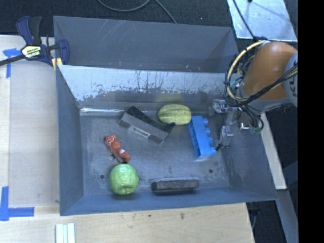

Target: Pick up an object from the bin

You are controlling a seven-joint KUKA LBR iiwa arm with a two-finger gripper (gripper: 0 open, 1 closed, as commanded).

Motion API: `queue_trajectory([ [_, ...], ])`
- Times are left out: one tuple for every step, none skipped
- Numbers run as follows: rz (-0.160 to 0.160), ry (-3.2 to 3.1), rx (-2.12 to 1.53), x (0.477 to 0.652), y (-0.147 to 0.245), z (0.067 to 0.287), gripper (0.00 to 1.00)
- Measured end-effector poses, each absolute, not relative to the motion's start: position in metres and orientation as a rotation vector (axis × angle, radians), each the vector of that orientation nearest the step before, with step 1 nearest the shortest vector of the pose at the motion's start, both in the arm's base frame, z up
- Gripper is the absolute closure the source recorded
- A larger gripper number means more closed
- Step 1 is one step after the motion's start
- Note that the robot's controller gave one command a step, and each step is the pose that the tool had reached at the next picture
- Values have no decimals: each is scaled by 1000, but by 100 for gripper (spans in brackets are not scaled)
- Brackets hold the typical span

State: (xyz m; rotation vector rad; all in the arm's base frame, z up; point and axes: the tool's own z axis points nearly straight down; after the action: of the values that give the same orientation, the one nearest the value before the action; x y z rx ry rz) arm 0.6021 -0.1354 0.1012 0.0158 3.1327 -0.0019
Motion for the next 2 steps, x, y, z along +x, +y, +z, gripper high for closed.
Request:
queue_trajectory([
  [-1, 3136, -158, 602, -135, 86, 0],
  [-3, 3129, 127, 612, -119, 80, 0],
])
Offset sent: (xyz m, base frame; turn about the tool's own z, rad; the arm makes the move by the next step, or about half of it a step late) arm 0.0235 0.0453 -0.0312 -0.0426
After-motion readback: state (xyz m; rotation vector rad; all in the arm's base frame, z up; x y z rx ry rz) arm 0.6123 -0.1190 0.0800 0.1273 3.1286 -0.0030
